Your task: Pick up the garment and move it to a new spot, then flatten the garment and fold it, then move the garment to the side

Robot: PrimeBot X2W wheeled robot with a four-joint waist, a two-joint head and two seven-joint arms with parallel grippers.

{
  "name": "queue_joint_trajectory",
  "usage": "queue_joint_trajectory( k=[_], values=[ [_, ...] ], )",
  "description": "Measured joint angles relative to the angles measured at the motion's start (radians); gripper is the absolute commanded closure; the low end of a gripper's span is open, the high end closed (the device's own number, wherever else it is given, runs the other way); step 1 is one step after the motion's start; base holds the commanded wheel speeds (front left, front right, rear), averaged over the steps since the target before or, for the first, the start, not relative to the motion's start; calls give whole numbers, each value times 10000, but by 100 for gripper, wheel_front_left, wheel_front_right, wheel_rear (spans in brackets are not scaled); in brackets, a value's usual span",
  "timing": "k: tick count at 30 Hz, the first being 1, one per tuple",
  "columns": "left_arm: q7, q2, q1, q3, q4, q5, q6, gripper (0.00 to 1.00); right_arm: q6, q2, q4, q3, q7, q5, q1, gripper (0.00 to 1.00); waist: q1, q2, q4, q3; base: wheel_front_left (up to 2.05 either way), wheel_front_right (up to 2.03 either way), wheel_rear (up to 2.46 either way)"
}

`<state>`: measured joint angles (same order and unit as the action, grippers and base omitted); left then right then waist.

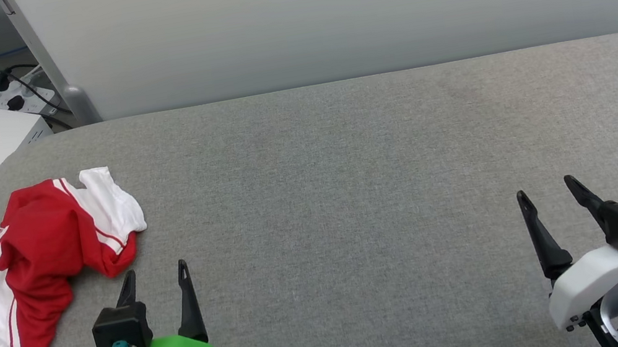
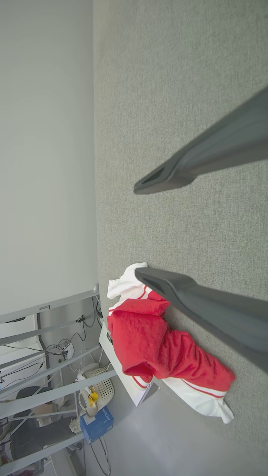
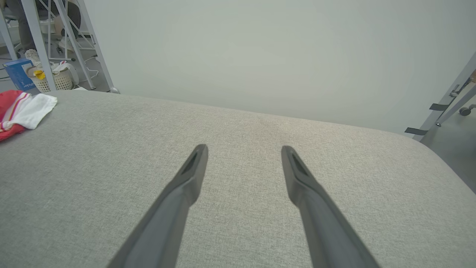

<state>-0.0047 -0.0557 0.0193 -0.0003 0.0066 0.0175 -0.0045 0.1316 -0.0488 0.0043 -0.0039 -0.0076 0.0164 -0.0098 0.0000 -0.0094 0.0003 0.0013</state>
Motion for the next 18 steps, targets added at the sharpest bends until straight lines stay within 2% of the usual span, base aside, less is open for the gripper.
queue_joint_trajectory(
  k=[18],
  values=[
    [-387,0,-1,-54,167,280,2,0,0,2,38,-234,-355,221,-1,0,0,15,41,47,0,0,0]
  ],
)
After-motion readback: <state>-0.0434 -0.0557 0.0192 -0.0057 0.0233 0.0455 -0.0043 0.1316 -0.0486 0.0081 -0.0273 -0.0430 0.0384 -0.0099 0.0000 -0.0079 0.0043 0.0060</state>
